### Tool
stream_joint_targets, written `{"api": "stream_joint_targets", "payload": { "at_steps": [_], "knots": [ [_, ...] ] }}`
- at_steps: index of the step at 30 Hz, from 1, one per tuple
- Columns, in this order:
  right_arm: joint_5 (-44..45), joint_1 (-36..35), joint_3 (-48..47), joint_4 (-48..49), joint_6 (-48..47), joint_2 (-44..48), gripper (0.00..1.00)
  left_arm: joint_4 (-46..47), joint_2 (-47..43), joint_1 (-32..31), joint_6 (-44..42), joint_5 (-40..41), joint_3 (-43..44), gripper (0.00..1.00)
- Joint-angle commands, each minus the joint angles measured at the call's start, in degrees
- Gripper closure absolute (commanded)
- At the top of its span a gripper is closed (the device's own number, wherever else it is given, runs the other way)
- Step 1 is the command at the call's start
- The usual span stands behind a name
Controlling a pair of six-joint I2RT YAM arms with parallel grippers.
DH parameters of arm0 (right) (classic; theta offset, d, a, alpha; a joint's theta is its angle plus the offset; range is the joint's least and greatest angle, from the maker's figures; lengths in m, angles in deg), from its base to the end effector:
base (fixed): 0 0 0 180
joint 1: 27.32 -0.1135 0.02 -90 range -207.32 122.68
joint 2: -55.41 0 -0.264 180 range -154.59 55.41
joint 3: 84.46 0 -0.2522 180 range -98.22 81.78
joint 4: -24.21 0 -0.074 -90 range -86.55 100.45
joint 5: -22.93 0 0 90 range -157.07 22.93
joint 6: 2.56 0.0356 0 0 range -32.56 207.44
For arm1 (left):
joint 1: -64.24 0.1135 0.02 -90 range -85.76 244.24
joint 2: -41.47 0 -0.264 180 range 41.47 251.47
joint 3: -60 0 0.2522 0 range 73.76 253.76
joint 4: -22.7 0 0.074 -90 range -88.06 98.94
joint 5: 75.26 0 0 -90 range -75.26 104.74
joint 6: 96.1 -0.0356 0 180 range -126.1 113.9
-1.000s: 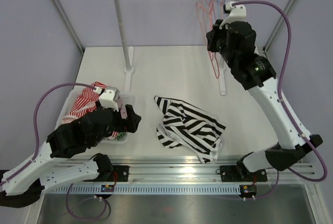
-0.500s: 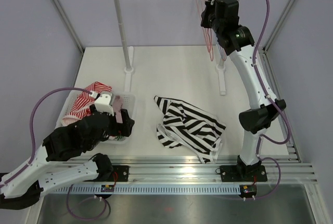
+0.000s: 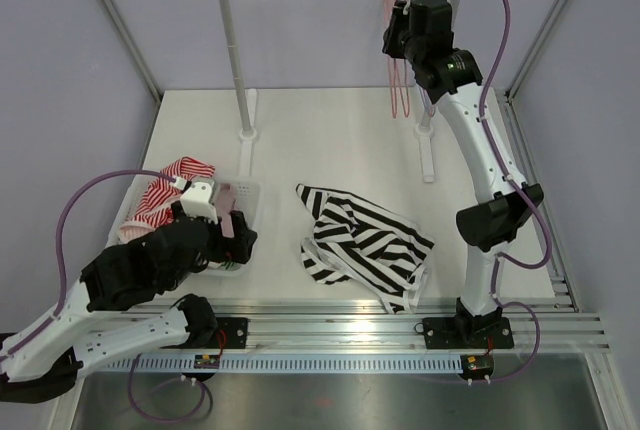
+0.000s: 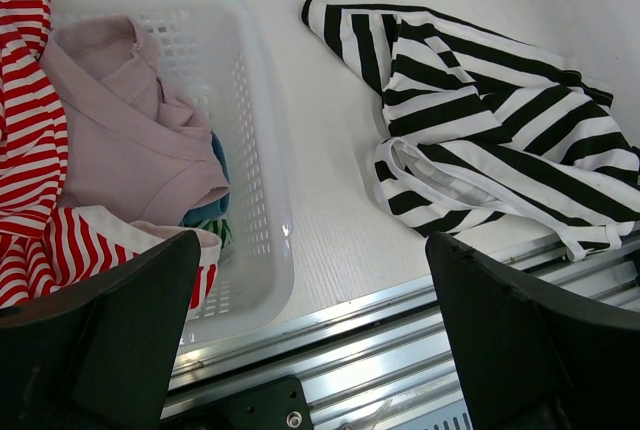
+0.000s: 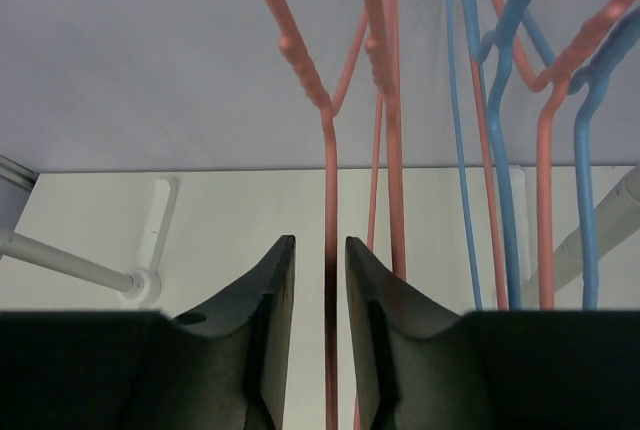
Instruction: Remove the tank top from the hanger
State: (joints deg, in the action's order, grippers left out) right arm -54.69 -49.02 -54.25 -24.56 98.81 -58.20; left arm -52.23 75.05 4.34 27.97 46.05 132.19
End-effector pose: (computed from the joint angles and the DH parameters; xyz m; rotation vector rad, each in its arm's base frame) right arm 0.4074 0.1539 0.4806 -0.0062 1.7907 0.2214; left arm 0.0568 -0.0610 0.3551 0.1794 2.1164 -0.3760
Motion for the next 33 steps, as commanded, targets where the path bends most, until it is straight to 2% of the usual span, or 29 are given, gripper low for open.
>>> {"api": "stream_joint_targets", "payload": {
  "at_steps": [1,2,3,4,6,10,15,20,23,28,33],
  "knots": [
    [-0.60,-0.10,-1.34,2.22,0.22,5.66,0.65,2.37,1.22,-0.22,-0.84,0.68,0.80,0.01],
    [-0.87,-0.10,-1.17,2.05,0.23,6.28,0.61,2.80,1.48,-0.22,-0.84,0.25,0.80,0.01],
    [-1.65,-0.19,-1.08,1.52,0.23,7.85,0.50,3.85,2.36,-0.22,-0.84,-0.11,0.80,0.01],
    [-2.01,-0.02,-0.91,1.26,0.31,8.83,0.43,4.56,2.89,-0.13,-0.93,-0.54,0.89,0.01],
    [-4.11,-0.10,1.98,0.99,0.14,11.46,0.35,7.71,4.64,-0.22,-1.02,-2.21,0.54,0.01],
    [-6.49,-0.02,14.01,3.88,-1.53,23.99,0.01,13.69,10.96,-0.57,-1.89,-4.32,0.10,0.01],
    [-12.01,-0.10,32.29,2.32,-2.68,38.52,0.01,25.01,20.63,-2.93,-4.79,-8.10,0.10,0.01],
    [-14.49,-0.10,50.37,1.43,-0.57,56.71,0.00,31.45,32.67,-4.26,-6.03,-11.79,3.52,0.01],
    [-17.03,-0.10,58.12,1.52,0.40,66.21,0.01,34.97,40.84,-5.49,-6.99,-13.20,5.89,0.01],
    [-22.92,-0.10,63.69,-0.06,2.51,78.42,0.01,39.36,54.45,-6.28,-7.96,-17.33,9.15,0.01],
    [-24.51,-0.10,62.55,-5.32,2.42,82.22,0.00,41.92,63.52,-6.90,-7.61,-20.15,11.61,0.01]
  ]
}}
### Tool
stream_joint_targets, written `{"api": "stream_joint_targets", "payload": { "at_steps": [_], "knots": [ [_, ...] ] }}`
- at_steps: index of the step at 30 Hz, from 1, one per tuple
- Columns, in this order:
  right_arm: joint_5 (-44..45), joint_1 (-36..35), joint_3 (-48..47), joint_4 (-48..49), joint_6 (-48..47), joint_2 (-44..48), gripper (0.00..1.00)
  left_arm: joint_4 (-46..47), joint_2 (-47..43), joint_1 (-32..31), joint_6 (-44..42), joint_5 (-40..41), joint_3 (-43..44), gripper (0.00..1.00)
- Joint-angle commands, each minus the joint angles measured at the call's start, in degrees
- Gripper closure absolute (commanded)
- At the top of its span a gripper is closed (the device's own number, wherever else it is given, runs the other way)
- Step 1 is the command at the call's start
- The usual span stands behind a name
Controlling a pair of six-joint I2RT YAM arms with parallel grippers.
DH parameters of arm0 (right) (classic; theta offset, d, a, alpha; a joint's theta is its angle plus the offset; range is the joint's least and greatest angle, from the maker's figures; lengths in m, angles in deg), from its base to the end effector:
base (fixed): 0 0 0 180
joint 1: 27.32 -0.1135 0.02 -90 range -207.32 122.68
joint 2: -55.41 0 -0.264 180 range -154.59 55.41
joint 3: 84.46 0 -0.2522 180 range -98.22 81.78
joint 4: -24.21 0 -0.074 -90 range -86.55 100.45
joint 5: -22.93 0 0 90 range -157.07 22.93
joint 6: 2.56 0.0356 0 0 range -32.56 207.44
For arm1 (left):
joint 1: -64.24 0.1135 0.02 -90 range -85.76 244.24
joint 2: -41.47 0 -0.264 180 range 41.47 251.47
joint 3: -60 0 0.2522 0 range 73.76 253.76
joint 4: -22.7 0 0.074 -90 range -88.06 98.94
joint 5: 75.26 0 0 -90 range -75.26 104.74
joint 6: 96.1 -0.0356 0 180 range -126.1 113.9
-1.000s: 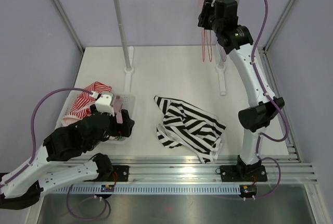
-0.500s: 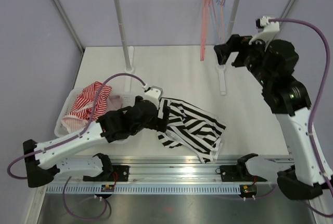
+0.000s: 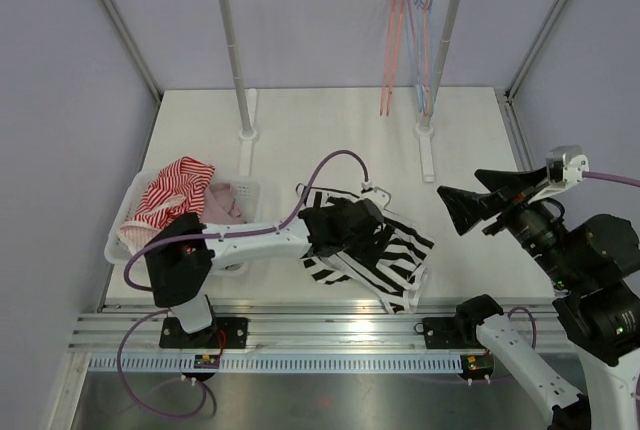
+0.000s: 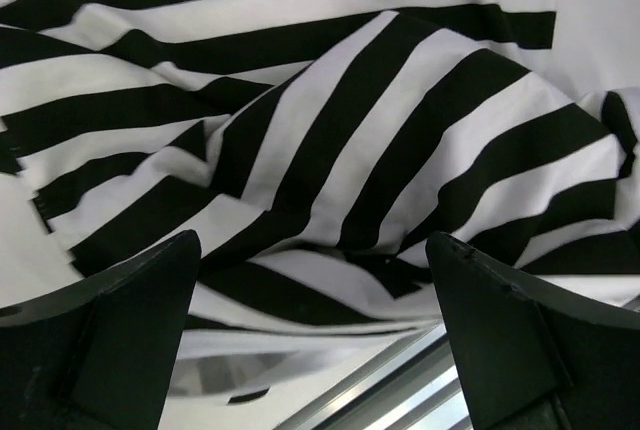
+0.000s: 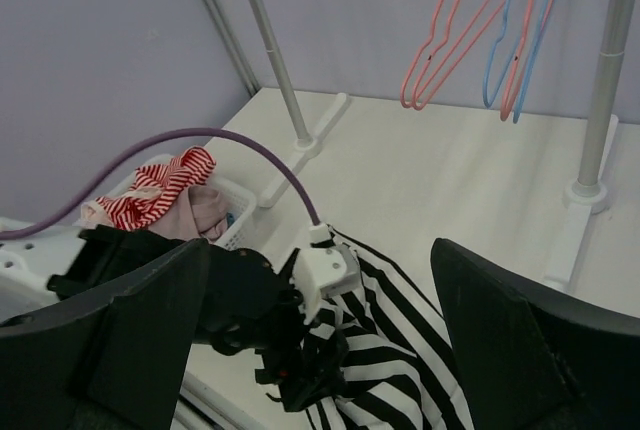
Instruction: Remove the tank top from the hanger
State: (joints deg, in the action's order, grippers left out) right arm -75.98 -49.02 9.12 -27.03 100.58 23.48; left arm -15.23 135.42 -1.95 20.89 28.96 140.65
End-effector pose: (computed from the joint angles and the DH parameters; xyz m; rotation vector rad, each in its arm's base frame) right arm 0.0457 0.0241 0.4646 -0.2415 1.5261 0.6024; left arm 0.1499 -0.3181 0.2343 0.7267 2.3642 -0.4198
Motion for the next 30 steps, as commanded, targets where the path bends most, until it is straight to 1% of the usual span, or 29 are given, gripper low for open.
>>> {"api": "stream_joint_targets", "payload": {
  "at_steps": [1,2,7,9,11,12,13,14,16,17,19,21,22,23,24,25,26,28,30],
  "knots": [
    [-3.40,-0.19,-0.99,-3.39,0.30,1.24,0.01,4.74,4.39,-0.86,-0.35,-3.06,3.59,0.01],
    [-3.40,-0.10,-0.99,-3.92,-0.40,1.51,0.00,4.91,6.75,-1.39,-0.35,-2.79,3.60,0.01],
    [-3.57,-0.10,-0.11,-5.68,-1.11,2.48,0.00,4.82,11.51,-2.45,2.02,-1.73,1.32,0.01],
    [-3.84,-0.10,0.85,-5.16,-0.67,3.18,0.00,6.66,12.39,-2.45,3.07,-3.31,-1.75,0.05],
    [-4.10,-0.10,1.73,-4.72,-0.49,3.44,0.01,8.34,12.66,-2.45,3.51,-4.20,-4.47,0.25],
    [-4.19,-0.10,1.91,-4.28,-0.32,3.79,0.01,8.34,12.83,-2.54,4.04,-4.20,-5.01,0.38],
    [-4.19,-0.10,2.17,-4.10,-0.31,3.97,0.01,8.43,12.75,-2.45,4.13,-4.11,-5.45,0.64],
    [-4.28,-0.10,2.35,-3.75,-0.31,4.32,0.01,7.82,11.88,-2.54,4.74,-3.24,-6.24,0.78],
    [-4.28,-0.10,2.70,-3.48,-0.31,4.59,0.00,6.68,9.86,-2.54,4.92,-2.18,-6.77,0.94],
    [-4.28,-0.10,2.79,-3.31,-0.31,4.68,0.00,5.28,8.45,-2.54,5.01,-0.70,-6.95,0.99],
    [-4.19,-0.10,3.14,-3.05,-0.23,4.85,0.01,3.61,2.66,-2.54,5.27,1.33,-7.39,1.00],
    [-4.19,-0.10,3.49,-2.61,-0.14,5.29,0.00,-0.34,-1.90,-2.54,5.71,6.07,-6.69,1.00],
    [-4.19,-0.10,3.93,-2.52,-0.14,5.38,0.01,-1.84,-6.28,-2.54,5.71,7.74,-6.34,1.00],
    [-4.10,-0.10,4.19,-2.17,-0.05,5.47,0.00,-5.33,-8.94,-2.45,5.71,11.84,-5.73,1.00],
    [-4.10,-0.10,4.46,-2.08,0.04,5.73,0.00,-7.28,-10.96,-2.36,6.50,14.50,-4.24,1.00],
    [-4.01,-0.10,4.90,-1.82,0.12,5.99,0.01,-9.48,-14.99,-2.19,6.85,16.87,-3.18,1.00],
    [-4.10,-0.10,5.07,-1.55,0.21,5.99,0.00,-13.41,-16.77,-1.40,7.03,20.46,-2.30,1.00],
    [-4.19,-0.10,5.60,-1.11,0.48,6.08,0.00,-18.17,-20.28,-0.52,7.12,24.08,0.32,1.00],
    [-4.54,-0.10,5.78,-0.50,0.65,6.08,0.01,-21.35,-24.85,1.59,6.33,26.03,2.70,1.00]
  ]
}}
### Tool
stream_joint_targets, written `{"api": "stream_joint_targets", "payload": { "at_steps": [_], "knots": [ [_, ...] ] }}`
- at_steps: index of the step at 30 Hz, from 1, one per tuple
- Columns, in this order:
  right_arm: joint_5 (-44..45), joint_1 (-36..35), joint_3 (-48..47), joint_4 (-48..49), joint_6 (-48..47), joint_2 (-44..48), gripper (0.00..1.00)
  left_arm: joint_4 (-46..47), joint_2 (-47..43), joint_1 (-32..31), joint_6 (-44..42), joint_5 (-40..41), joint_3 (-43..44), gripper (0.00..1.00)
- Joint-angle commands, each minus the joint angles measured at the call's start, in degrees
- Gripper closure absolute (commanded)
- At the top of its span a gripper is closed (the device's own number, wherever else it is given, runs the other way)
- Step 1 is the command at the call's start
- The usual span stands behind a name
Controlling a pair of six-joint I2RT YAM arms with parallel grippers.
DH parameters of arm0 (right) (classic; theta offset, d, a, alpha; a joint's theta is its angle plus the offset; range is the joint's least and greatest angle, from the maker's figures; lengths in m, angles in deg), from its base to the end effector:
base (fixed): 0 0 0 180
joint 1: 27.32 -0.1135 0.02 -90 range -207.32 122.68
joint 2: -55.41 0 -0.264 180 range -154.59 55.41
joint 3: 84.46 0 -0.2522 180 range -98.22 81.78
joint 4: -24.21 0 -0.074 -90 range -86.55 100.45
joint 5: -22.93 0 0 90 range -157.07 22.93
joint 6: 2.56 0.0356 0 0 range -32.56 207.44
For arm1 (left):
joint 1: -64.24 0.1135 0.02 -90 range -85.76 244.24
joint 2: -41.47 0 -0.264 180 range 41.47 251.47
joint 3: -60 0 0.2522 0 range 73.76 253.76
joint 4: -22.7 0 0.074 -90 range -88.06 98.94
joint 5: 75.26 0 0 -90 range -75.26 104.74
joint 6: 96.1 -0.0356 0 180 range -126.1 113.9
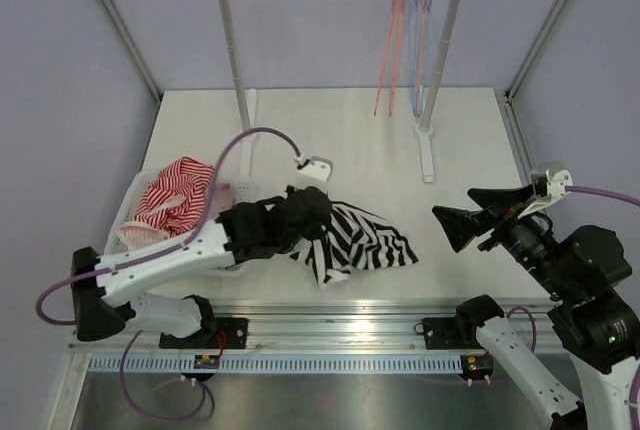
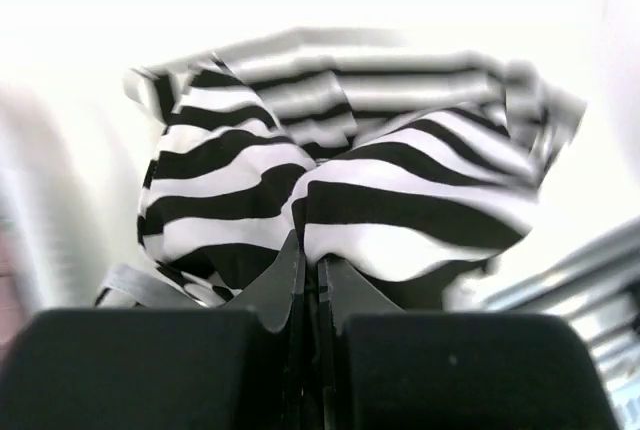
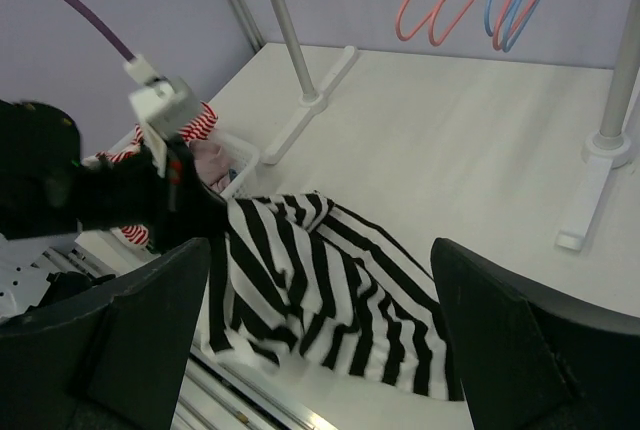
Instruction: Remove the tank top from the hanger
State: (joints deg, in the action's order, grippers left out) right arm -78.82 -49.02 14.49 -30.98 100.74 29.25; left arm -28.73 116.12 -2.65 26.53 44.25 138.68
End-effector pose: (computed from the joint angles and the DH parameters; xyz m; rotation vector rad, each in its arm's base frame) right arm 0.0316 0.0204 0.4356 -0.2812 1.5876 0.6372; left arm 0.1232 -0.2440 0.3085 0.4460 2.2387 -0.2895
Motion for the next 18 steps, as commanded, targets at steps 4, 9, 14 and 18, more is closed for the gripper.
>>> {"api": "stream_joint_targets", "payload": {
  "at_steps": [4,9,14,18],
  "knots": [
    [-2.05,-0.10,0.49,4.25,0.67,0.14,0.01,-13.56,-11.36,7.64,-2.82,13.45,11.43,1.00],
    [-2.49,-0.10,0.66,4.95,0.76,-0.48,0.01,-18.05,-15.23,12.39,-8.09,15.57,20.14,1.00],
    [-2.93,-0.10,0.84,5.39,1.11,-0.57,0.00,-21.48,-16.73,17.31,-12.04,19.25,27.35,1.00],
    [-3.46,-0.10,0.49,5.31,1.20,-0.74,0.01,-25.51,-17.00,22.23,-11.97,24.87,31.22,1.00]
  ]
}}
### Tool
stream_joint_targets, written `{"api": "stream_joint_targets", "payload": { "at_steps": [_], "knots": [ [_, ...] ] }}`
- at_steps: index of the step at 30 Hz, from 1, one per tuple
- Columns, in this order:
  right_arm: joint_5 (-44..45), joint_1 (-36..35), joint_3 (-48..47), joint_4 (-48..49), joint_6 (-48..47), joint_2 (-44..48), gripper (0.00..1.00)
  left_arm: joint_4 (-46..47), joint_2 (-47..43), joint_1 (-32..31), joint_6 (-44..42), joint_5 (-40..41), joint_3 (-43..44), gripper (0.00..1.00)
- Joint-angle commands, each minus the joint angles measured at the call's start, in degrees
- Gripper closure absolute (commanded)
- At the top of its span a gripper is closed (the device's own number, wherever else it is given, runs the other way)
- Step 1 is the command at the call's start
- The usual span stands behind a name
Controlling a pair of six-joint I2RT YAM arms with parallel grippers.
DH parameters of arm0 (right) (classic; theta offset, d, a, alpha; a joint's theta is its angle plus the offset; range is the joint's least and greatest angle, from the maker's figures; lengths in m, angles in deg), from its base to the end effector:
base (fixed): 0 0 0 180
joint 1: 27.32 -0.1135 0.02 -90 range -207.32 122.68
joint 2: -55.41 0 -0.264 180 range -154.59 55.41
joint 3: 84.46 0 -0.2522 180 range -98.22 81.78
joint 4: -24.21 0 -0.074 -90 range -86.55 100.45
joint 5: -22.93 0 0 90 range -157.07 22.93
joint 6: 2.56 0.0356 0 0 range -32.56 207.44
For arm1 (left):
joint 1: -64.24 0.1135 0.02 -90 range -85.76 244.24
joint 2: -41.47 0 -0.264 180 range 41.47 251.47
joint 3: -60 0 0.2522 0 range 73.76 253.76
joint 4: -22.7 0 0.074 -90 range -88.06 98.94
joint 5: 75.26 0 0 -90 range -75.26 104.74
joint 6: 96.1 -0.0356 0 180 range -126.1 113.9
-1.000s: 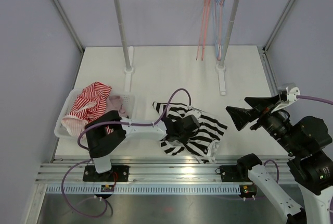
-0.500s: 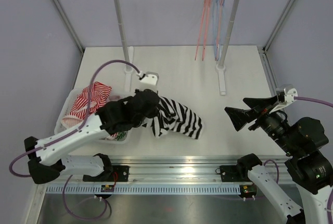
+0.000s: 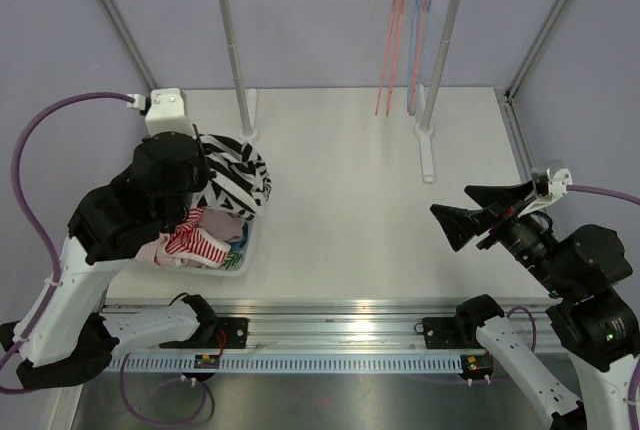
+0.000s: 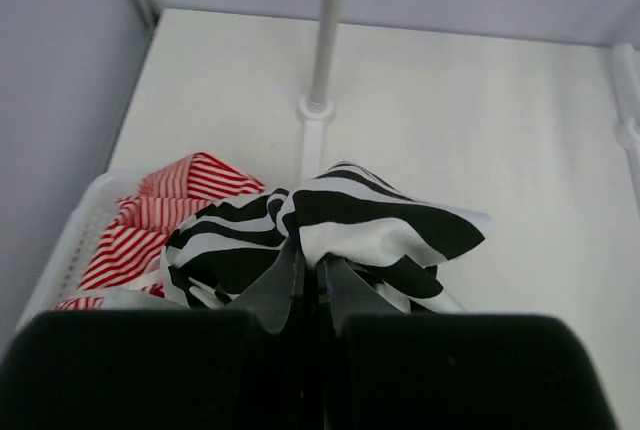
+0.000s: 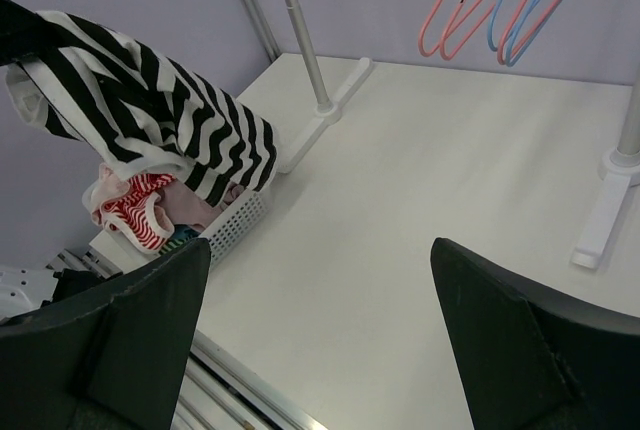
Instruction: Remove the tank top from the hanger
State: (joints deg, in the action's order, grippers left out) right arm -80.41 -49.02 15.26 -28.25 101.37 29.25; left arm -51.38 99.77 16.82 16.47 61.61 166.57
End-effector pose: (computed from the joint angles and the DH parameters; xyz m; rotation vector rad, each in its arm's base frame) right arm 0.0336 0.0222 0.4374 -0.2949 1.5537 0.6693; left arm 0.1123 -0.0838 0.4835 -0.0910 1.8708 -0.0083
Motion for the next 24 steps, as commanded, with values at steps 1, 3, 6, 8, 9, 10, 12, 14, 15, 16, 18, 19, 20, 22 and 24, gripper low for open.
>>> {"api": "stream_joint_targets", "payload": {
  "at_steps": [1,3,6,8,9,10,12,14,15,16,18,19,20,22,24],
  "knots": [
    [-1.95,-0.10,-0.45,2.57,0.57,-0.92,0.00,-5.14,-1.08,4.95,-1.39,10.06,3.42,1.00],
    [-2.04,-0.10,-0.71,2.57,0.39,-0.92,0.00,-6.65,-2.22,7.50,0.19,10.87,2.47,1.00],
    [-2.30,-0.10,-1.06,2.57,0.04,-1.09,0.00,-5.26,-5.21,12.08,-0.07,5.97,-2.27,1.00],
    [-2.65,-0.02,-1.50,2.66,-0.22,-1.53,0.00,-3.50,-6.53,14.80,0.02,1.83,-7.11,1.00],
    [-2.83,-0.02,-1.59,2.75,-0.22,-1.71,0.01,-2.62,-6.62,16.03,0.11,0.60,-8.51,1.00],
    [-3.44,-0.02,-1.68,2.92,-0.14,-1.97,0.00,-2.18,-6.54,19.44,0.11,-1.93,-10.36,1.00],
    [-3.97,-0.10,-1.68,3.63,-0.14,-2.24,0.01,-0.78,-5.23,24.45,-1.20,-5.54,-15.36,1.00],
    [-4.85,-0.10,-1.59,4.24,-0.13,-2.24,0.01,0.72,-2.60,32.37,-2.79,-13.72,-17.66,1.00],
    [-5.20,-0.10,-1.42,4.51,-0.13,-2.32,0.00,0.46,1.07,32.74,-2.70,-15.13,-18.37,1.00],
    [-5.46,-0.02,-1.33,4.68,-0.22,-2.41,0.01,-0.24,3.29,33.09,-2.70,-20.54,-18.29,1.00],
    [-6.08,-0.10,-0.81,5.47,-0.13,-2.50,0.01,-1.64,8.30,33.62,-2.09,-23.31,-18.11,1.00],
    [-6.69,-0.10,-0.54,5.74,-0.13,-2.41,0.01,-2.08,12.41,33.79,-1.91,-23.84,-18.80,1.00],
    [-7.04,-0.10,-0.28,6.43,-0.05,-2.33,0.01,-1.91,14.10,33.97,-1.48,-24.37,-19.77,1.00],
    [-8.01,-0.10,0.86,7.40,0.21,-2.15,0.00,-0.69,19.27,34.41,-1.04,-26.90,-23.54,1.00],
    [-8.54,-0.10,2.00,8.81,0.57,-2.24,0.00,1.76,22.98,34.59,-0.25,-28.23,-25.92,1.00]
  ]
}}
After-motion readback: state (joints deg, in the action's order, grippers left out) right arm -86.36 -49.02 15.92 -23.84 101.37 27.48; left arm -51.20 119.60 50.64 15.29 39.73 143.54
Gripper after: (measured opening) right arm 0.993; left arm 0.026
